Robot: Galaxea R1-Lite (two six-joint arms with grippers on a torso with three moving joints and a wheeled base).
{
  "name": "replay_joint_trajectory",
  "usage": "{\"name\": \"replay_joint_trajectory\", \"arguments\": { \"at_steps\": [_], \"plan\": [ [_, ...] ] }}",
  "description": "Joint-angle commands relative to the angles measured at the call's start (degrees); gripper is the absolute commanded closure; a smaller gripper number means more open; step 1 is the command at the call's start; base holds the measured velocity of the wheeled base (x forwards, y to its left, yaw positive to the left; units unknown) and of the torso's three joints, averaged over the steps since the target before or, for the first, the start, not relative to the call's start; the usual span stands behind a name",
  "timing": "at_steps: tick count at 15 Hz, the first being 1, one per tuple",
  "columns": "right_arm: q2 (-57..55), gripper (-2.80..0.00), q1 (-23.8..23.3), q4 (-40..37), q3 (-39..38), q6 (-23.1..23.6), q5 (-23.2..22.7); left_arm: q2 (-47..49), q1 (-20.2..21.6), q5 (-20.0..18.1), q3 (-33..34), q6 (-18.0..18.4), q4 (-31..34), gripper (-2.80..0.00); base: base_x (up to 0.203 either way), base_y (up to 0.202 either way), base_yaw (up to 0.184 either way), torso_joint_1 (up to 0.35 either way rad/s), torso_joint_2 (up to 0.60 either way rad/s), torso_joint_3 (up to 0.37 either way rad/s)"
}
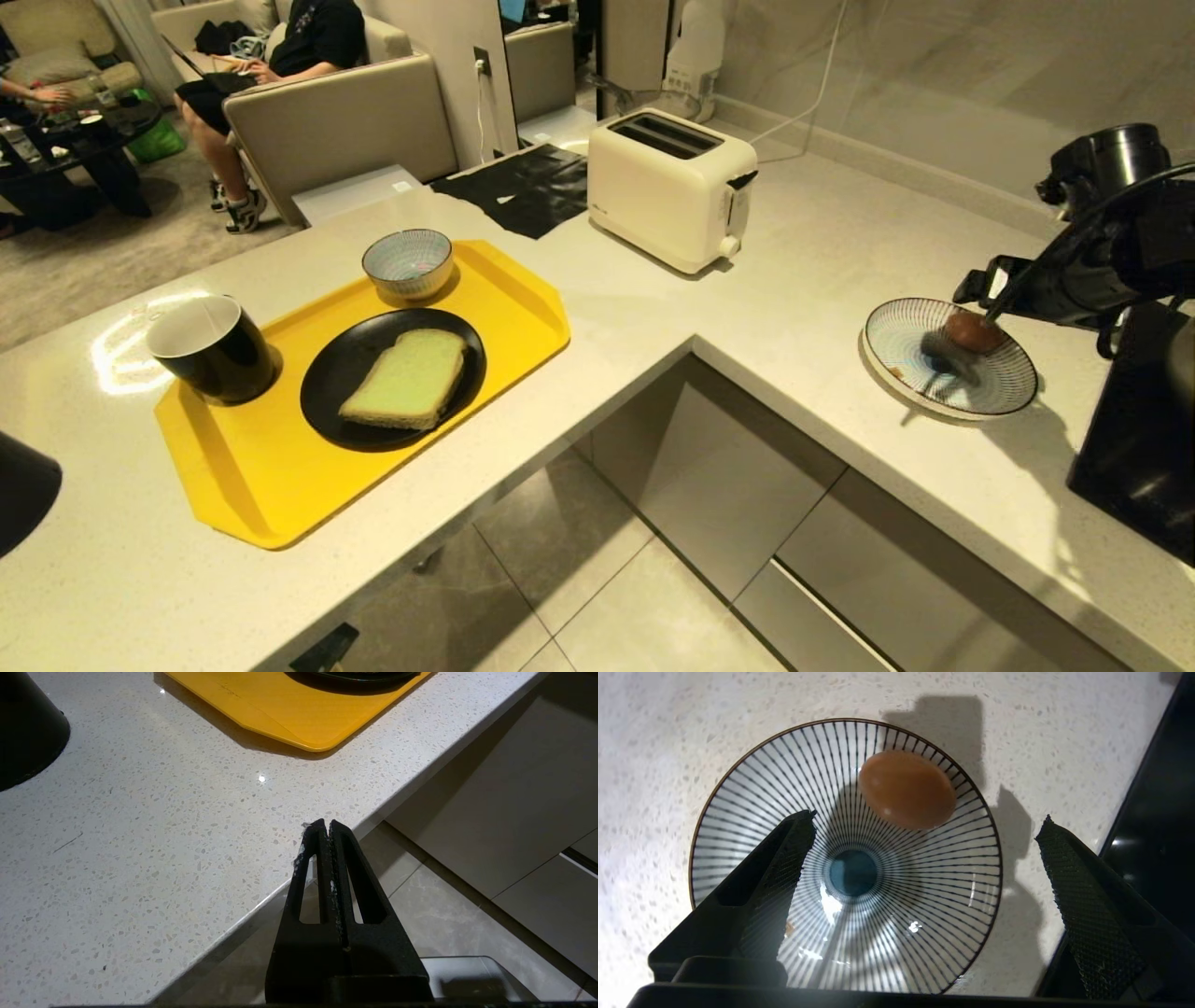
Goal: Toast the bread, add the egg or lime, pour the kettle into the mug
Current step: Pick up the egg
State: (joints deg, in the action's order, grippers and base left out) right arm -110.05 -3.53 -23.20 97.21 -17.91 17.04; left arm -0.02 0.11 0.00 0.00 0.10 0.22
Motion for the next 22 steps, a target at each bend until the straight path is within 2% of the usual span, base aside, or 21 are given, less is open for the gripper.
{"name": "replay_joint_trajectory", "arguments": {
  "at_steps": [1,6,15,18,22],
  "plan": [
    [-0.7,-2.80,0.8,-0.3,-0.1,-1.6,0.4,0.0,0.0,0.0,0.0,-0.1,0.0,0.00,0.000,0.000,0.000,0.000,0.00,0.000],
    [-1.0,-2.80,1.0,0.0,-0.4,-3.9,0.4,-0.1,0.1,0.0,0.0,0.0,0.0,0.00,0.000,0.000,0.000,0.000,0.00,0.000],
    [-1.2,-2.80,0.6,0.0,-0.4,-4.2,-0.5,0.0,0.0,0.0,0.0,0.0,0.0,0.00,0.000,0.000,0.000,0.000,0.00,0.000],
    [-2.1,-2.80,0.0,0.0,-0.2,-4.1,-2.6,0.0,0.1,0.0,0.0,0.0,0.0,0.00,0.000,0.000,0.000,0.000,0.00,0.000],
    [-3.2,-2.80,0.0,0.0,-0.1,-4.2,-2.8,0.0,0.0,0.0,0.0,0.0,0.0,0.00,0.000,0.000,0.000,0.000,0.00,0.000]
  ]
}}
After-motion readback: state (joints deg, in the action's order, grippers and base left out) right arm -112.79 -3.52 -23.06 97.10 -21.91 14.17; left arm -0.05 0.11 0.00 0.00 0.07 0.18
